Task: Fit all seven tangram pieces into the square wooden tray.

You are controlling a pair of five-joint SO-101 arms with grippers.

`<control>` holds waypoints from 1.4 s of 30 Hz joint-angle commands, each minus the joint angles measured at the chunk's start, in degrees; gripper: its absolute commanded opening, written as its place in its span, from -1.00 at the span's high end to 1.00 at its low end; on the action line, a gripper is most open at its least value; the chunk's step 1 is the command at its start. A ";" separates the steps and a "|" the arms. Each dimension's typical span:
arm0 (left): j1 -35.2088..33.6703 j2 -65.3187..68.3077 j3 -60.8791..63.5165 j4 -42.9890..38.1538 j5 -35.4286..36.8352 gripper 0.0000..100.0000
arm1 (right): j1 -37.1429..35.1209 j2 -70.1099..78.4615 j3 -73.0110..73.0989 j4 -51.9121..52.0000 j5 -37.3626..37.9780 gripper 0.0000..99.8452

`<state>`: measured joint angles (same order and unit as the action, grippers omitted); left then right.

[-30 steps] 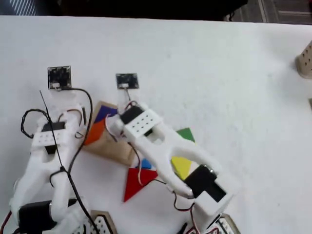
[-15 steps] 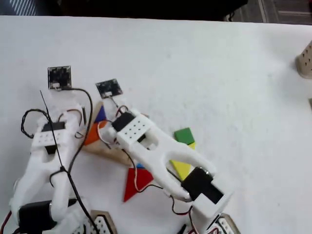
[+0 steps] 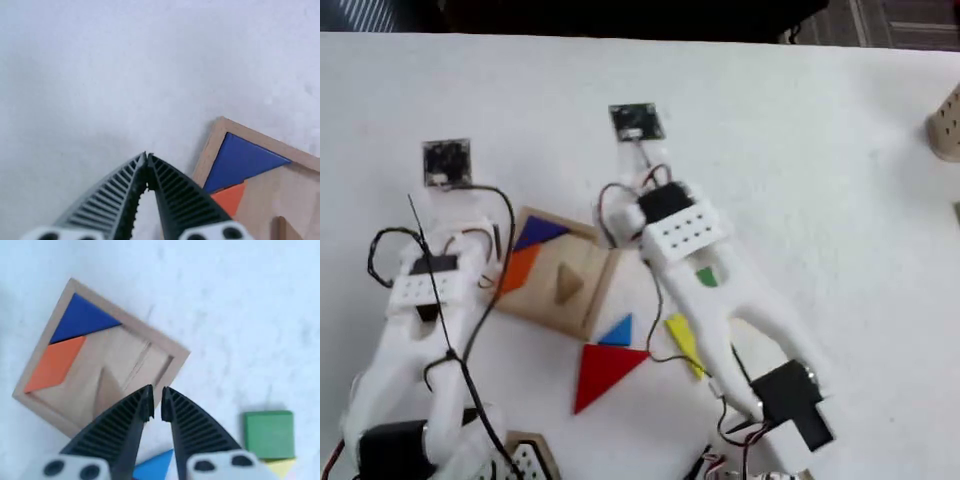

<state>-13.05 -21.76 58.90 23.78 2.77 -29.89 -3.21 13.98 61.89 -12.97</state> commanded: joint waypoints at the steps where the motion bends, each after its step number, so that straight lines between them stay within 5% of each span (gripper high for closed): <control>1: 7.60 -9.36 5.27 -1.05 -0.62 0.95 | 7.60 -1.19 -0.70 -5.67 4.04 0.97; 7: 24.13 -16.40 11.08 1.76 0.00 0.95 | 15.34 1.54 -0.70 -15.87 3.96 0.96; 12: 28.26 -16.31 8.44 7.30 10.73 0.95 | 16.48 6.46 -0.97 -21.93 4.31 0.96; 17: 32.75 -14.29 8.44 7.38 10.20 0.95 | 16.40 9.63 -4.84 -19.65 4.40 0.96; 26: 30.64 8.22 -2.99 9.58 9.93 0.95 | 17.10 15.60 -12.22 -13.76 4.31 0.96; 42: 20.88 9.19 -4.57 11.08 9.67 0.95 | 17.19 16.40 -13.10 -13.49 4.31 0.96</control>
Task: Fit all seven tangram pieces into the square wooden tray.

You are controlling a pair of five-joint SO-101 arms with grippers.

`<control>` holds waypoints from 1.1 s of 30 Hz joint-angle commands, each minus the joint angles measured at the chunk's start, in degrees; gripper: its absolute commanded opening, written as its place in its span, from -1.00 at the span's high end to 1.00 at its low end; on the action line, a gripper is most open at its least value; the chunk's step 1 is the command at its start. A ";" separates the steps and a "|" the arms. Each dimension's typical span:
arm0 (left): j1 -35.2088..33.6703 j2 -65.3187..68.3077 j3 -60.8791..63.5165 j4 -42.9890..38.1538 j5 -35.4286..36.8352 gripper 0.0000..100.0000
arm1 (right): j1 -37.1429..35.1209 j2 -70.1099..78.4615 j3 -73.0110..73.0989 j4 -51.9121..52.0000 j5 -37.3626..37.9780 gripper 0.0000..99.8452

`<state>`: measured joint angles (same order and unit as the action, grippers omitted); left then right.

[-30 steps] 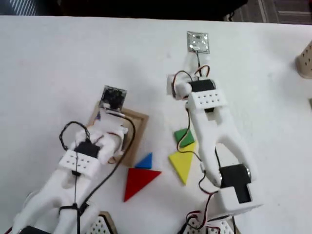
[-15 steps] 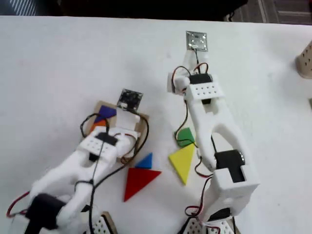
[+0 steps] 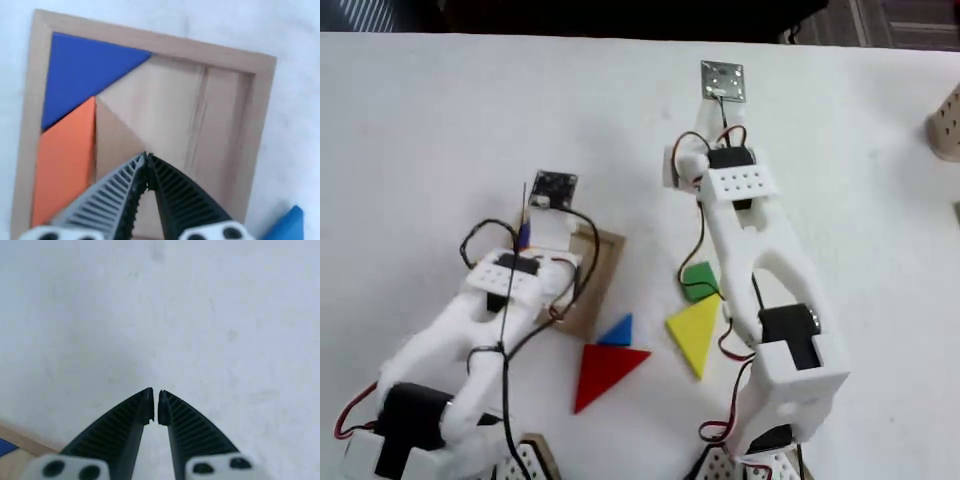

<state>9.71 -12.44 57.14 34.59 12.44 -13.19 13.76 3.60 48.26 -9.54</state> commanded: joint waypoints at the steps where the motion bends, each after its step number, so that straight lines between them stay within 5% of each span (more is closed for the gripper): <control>1: -2.15 -0.13 -2.81 0.26 0.00 0.95 | 0.48 -0.57 -2.73 0.13 0.88 0.96; 13: -2.15 -1.36 -2.81 0.26 -3.69 0.95 | 0.40 -0.57 -2.73 0.13 0.88 0.96; 26: -5.32 -27.65 9.05 -1.76 -3.78 0.95 | 0.31 -0.57 -2.73 0.13 0.88 0.96; 33: 4.18 -28.79 13.80 -10.20 -3.52 0.95 | 0.13 -0.57 -2.64 0.13 0.88 0.96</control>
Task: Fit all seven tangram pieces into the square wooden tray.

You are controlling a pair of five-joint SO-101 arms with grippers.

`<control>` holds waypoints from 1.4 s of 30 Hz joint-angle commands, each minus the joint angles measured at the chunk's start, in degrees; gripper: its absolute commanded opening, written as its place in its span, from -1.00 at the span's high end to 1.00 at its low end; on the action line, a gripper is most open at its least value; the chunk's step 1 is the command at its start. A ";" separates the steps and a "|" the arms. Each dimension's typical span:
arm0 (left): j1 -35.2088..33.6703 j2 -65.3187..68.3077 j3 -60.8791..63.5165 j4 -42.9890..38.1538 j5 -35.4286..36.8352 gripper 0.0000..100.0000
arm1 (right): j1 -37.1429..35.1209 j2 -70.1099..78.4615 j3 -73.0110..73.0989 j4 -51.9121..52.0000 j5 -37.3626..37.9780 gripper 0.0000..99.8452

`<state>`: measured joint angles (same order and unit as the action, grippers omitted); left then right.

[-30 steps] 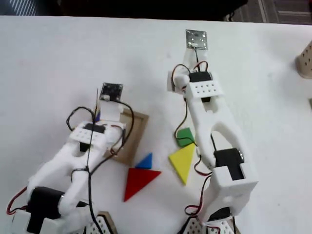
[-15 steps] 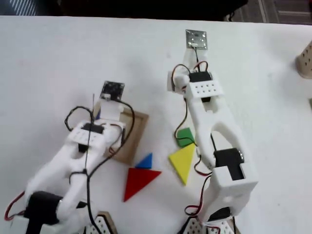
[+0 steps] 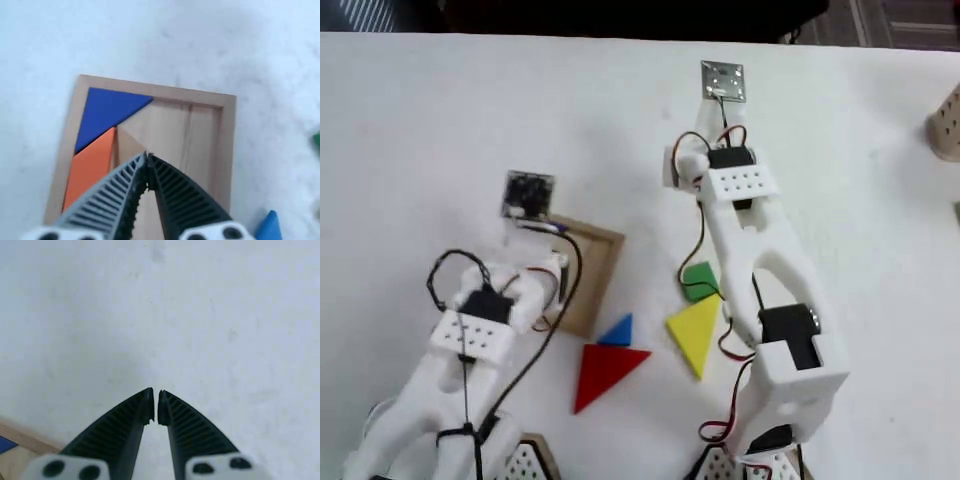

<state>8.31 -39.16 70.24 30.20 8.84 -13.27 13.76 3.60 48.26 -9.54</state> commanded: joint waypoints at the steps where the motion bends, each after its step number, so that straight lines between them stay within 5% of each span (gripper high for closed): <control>1: 6.46 -1.98 1.14 -7.03 0.09 0.95 | 0.22 -0.57 -2.55 0.13 0.88 0.96; 12: 4.09 20.97 -9.32 -8.26 3.69 0.95 | 0.31 -0.48 -2.55 0.22 0.88 0.96; 17: 0.92 28.97 -17.49 0.00 3.60 0.95 | 0.31 -0.48 -2.55 0.22 0.88 0.96; 24: -4.79 28.97 -19.87 5.01 -0.97 0.95 | 0.13 -0.48 -2.55 0.22 0.97 0.96; 42: -4.35 19.91 -15.47 5.89 -1.23 0.95 | 0.13 -0.48 -2.55 0.22 0.97 0.96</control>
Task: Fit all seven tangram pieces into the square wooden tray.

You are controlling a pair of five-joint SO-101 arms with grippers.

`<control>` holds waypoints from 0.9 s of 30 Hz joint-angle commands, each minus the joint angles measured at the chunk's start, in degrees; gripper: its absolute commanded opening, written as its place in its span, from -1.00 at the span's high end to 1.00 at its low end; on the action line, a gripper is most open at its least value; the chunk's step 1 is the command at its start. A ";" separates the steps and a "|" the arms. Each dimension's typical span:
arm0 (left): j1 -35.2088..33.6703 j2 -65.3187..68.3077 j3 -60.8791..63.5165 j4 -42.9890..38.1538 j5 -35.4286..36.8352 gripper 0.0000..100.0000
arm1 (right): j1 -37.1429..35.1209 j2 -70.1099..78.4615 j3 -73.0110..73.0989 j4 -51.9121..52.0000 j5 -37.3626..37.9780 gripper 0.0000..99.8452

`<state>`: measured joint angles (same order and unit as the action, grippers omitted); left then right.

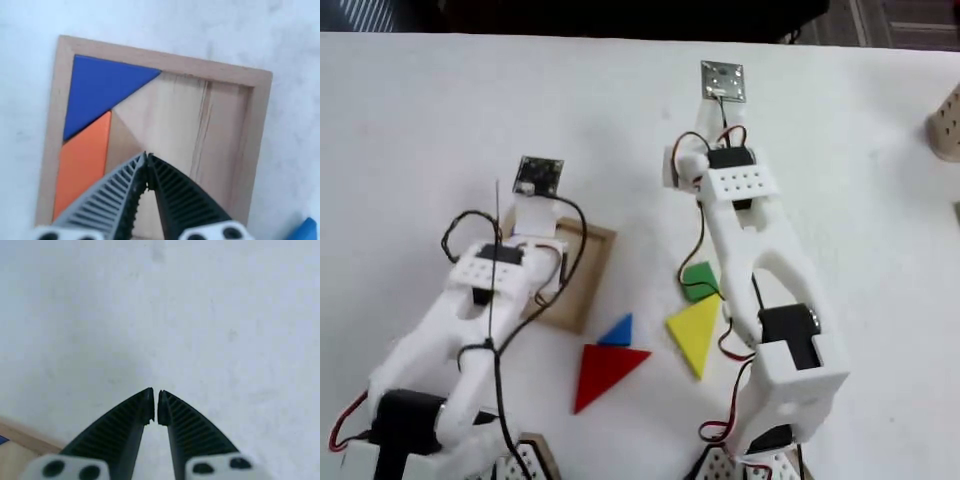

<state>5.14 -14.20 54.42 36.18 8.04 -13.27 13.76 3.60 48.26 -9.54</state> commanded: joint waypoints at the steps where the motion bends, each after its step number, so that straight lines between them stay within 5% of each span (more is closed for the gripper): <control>1: -1.19 -5.76 0.70 -0.09 -0.44 0.95 | 0.13 -0.48 -2.55 0.22 0.97 0.96; 11: -1.98 -10.07 1.67 0.18 -0.53 0.95 | -0.04 -1.10 -2.90 4.26 0.97 0.96; 20: -13.58 -9.71 2.29 -9.76 -0.53 0.95 | -5.32 -6.90 -2.55 22.11 0.97 0.96; 27: -14.29 -9.71 2.29 -10.29 -0.53 0.95 | -5.67 -10.68 8.35 17.36 0.44 0.96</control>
<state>-8.22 -22.02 56.97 27.74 8.04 -18.37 7.34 9.76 67.87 -9.54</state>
